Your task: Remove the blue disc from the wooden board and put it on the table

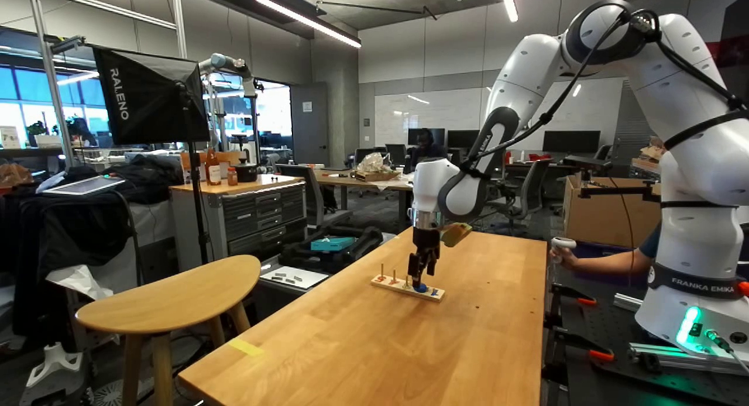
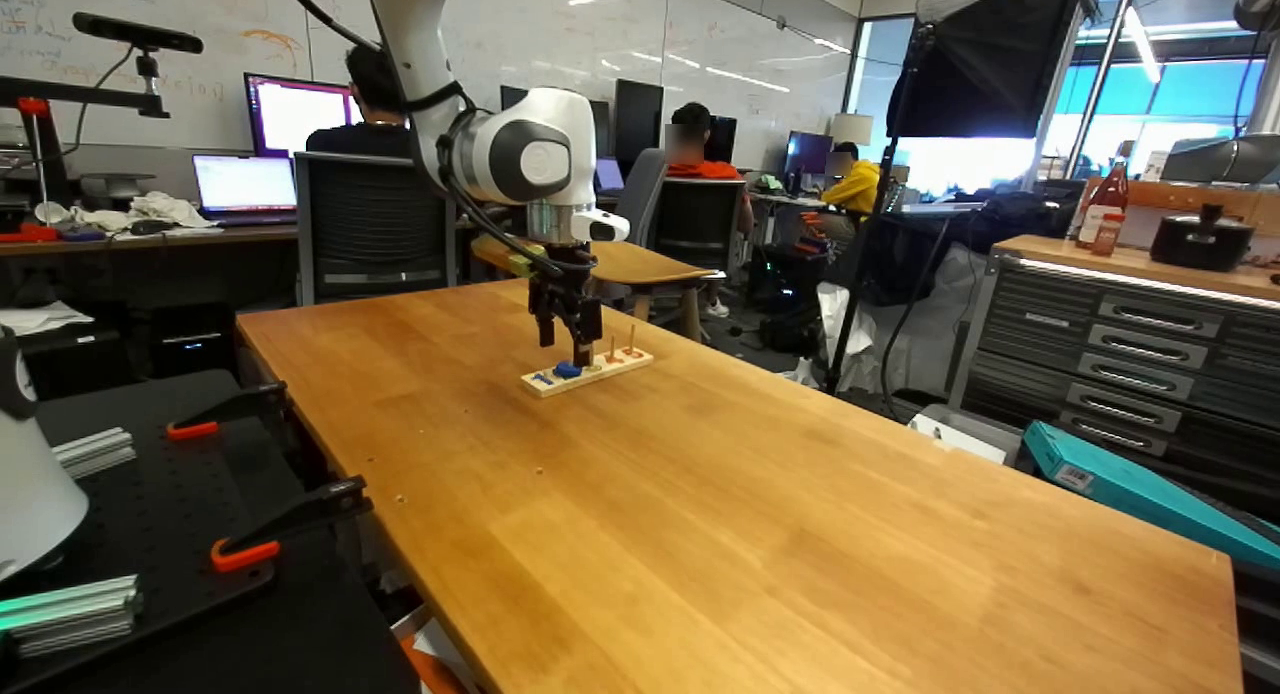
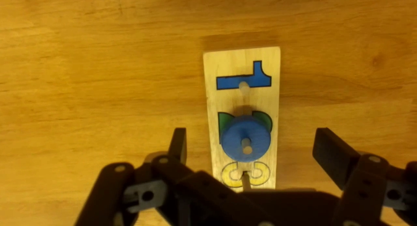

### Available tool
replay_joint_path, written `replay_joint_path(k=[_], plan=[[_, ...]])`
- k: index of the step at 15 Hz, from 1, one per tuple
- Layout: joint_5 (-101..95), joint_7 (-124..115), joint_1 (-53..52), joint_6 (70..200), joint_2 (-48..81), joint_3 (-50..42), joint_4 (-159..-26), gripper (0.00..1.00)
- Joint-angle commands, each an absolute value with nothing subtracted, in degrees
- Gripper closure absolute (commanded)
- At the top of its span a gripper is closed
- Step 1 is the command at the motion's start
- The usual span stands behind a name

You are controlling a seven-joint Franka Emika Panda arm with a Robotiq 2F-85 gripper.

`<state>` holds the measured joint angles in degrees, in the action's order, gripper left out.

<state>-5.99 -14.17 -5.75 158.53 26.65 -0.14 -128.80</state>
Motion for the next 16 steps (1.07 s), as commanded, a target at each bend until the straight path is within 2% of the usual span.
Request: replay_joint_path(k=[1,9,10,11,12,16], plan=[[-5.1,-15.5,-8.3,160.3,29.4,-1.5,-126.5,0.0],[-5.0,-16.0,-9.2,160.6,32.0,-2.8,-123.9,0.0],[-5.0,-15.9,-9.1,160.5,32.1,-2.9,-123.7,0.25],[-4.8,-15.7,-9.0,160.3,32.4,-2.8,-123.4,0.26],[-4.7,-15.7,-8.9,160.3,32.4,-2.7,-123.4,0.32],[-4.1,-15.8,-8.8,160.0,32.4,-2.7,-123.5,0.65]])
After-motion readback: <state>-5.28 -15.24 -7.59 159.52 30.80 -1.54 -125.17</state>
